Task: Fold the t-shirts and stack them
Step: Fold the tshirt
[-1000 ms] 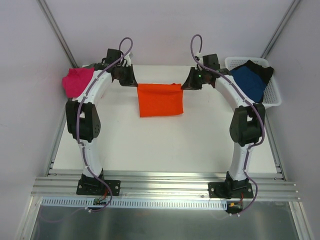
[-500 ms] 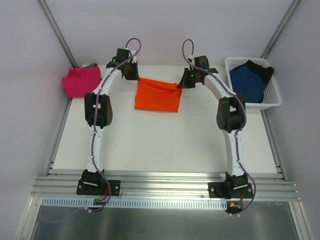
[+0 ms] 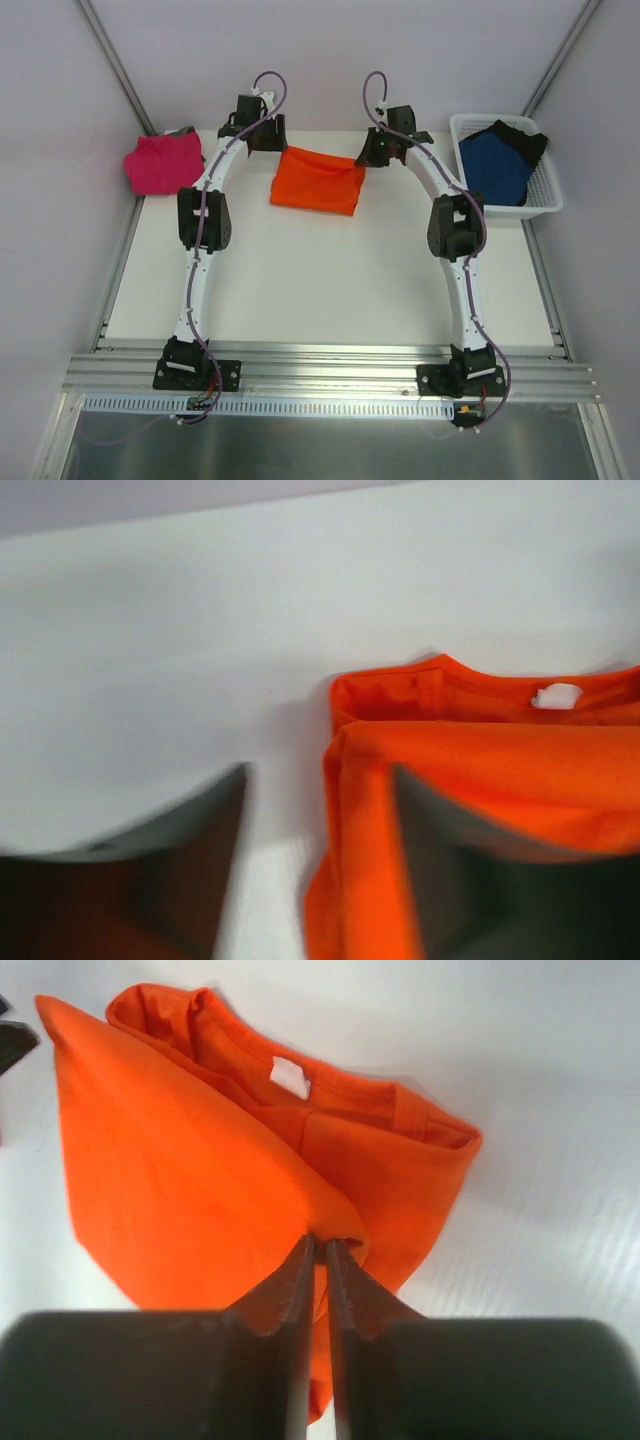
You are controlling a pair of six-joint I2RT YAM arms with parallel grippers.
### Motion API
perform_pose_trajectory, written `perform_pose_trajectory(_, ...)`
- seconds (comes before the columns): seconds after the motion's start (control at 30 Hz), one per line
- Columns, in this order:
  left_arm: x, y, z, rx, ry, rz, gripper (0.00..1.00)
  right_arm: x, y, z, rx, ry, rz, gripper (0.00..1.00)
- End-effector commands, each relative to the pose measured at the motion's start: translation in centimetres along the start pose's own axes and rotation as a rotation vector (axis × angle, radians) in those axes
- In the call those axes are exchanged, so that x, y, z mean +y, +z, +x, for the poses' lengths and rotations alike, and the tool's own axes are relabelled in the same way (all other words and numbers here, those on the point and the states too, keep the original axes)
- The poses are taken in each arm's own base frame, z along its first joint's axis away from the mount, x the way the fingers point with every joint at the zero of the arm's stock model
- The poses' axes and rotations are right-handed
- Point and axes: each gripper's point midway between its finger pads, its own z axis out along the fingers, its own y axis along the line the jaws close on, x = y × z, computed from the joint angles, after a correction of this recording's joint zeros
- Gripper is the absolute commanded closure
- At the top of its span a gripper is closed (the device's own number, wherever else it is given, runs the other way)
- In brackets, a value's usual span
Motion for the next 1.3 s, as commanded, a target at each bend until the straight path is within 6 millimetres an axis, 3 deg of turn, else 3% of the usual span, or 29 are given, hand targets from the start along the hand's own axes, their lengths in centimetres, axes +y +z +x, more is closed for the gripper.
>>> perform_pose_trajectory(0.0, -0.1, -0.5, -4.6, -0.149, 0.049, -0.047, 0.18, -0.9, -0.8, -2.7, -0.084, -0.043, 0.078, 0.85)
perform_pose_trajectory(0.03, 0.1, -0.7, -5.0, -0.159, 0.056, -0.074, 0.01, -0.9, -0.9, -2.9, -0.088, -0.046, 0.089, 0.51)
perform_pose_trajectory(0.07, 0.1, -0.9, -5.3, -0.167, 0.060, -0.085, 0.01, -0.8, -1.2, -3.1, -0.093, -0.047, 0.093, 0.42)
perform_pose_trajectory(0.13, -0.2, -1.7, -5.9, -0.175, 0.063, -0.107, 0.01, 0.0, -2.2, -3.8, -0.112, -0.053, 0.083, 0.35)
perform_pose_trajectory(0.17, -0.7, -3.0, -7.0, -0.195, 0.068, -0.111, 0.01, 0.3, -2.6, -4.0, -0.116, -0.054, 0.075, 0.35)
perform_pose_trajectory(0.23, -0.9, -3.9, -6.9, -0.184, 0.068, -0.131, 0.01, 0.9, -3.3, -4.0, -0.117, -0.046, 0.066, 0.34)
perform_pose_trajectory(0.27, -1.4, -5.6, -8.2, -0.208, 0.071, -0.130, 0.01, 1.9, -4.4, -4.5, -0.133, -0.051, 0.057, 0.33)
perform_pose_trajectory(0.33, -1.8, -6.4, -7.5, -0.183, 0.077, -0.126, 0.01, 2.4, -4.8, -4.1, -0.122, -0.038, 0.045, 0.33)
perform_pose_trajectory(0.37, -2.4, -7.9, -8.3, -0.199, 0.079, -0.119, 0.01, 2.8, -5.1, -4.1, -0.123, -0.037, 0.035, 0.34)
perform_pose_trajectory(0.43, -2.5, -8.2, -6.5, -0.147, 0.065, -0.117, 0.01, 4.2, -5.7, -3.8, -0.117, -0.038, -0.001, 0.38)
perform_pose_trajectory(0.47, -2.9, -9.4, -7.0, -0.154, 0.062, -0.111, 0.01, 4.9, -6.0, -3.8, -0.117, -0.031, -0.020, 0.39)
perform_pose_trajectory(0.5, -3.0, -9.4, -5.8, -0.121, 0.058, -0.106, 0.01, 5.8, -6.6, -4.0, -0.124, -0.035, -0.032, 0.40)
perform_pose_trajectory(0.57, -3.6, -11.1, -5.9, -0.118, 0.049, -0.099, 0.01, 7.4, -6.8, -3.4, -0.111, -0.023, -0.073, 0.41)
perform_pose_trajectory(0.6, -3.9, -11.2, -5.0, -0.093, 0.036, -0.080, 0.01, 8.2, -7.1, -3.4, -0.112, -0.016, -0.090, 0.40)
perform_pose_trajectory(0.73, -5.1, -12.3, -3.6, -0.049, -0.012, -0.027, 0.03, 10.5, -6.2, -1.5, -0.062, 0.020, -0.145, 0.41)
perform_pose_trajectory(0.87, -5.8, -12.6, -3.2, -0.035, -0.030, -0.010, 0.05, 11.0, -4.3, 0.8, 0.001, 0.060, -0.165, 0.41)
perform_pose_trajectory(1.07, -5.7, -13.3, -3.6, -0.044, -0.029, -0.029, 0.05, 8.8, -1.1, 2.6, 0.054, 0.107, -0.134, 0.41)
perform_pose_trajectory(1.27, -6.0, -13.7, -3.0, -0.025, -0.054, -0.017, 0.05, 6.2, 0.4, 1.3, 0.018, 0.117, -0.085, 0.39)
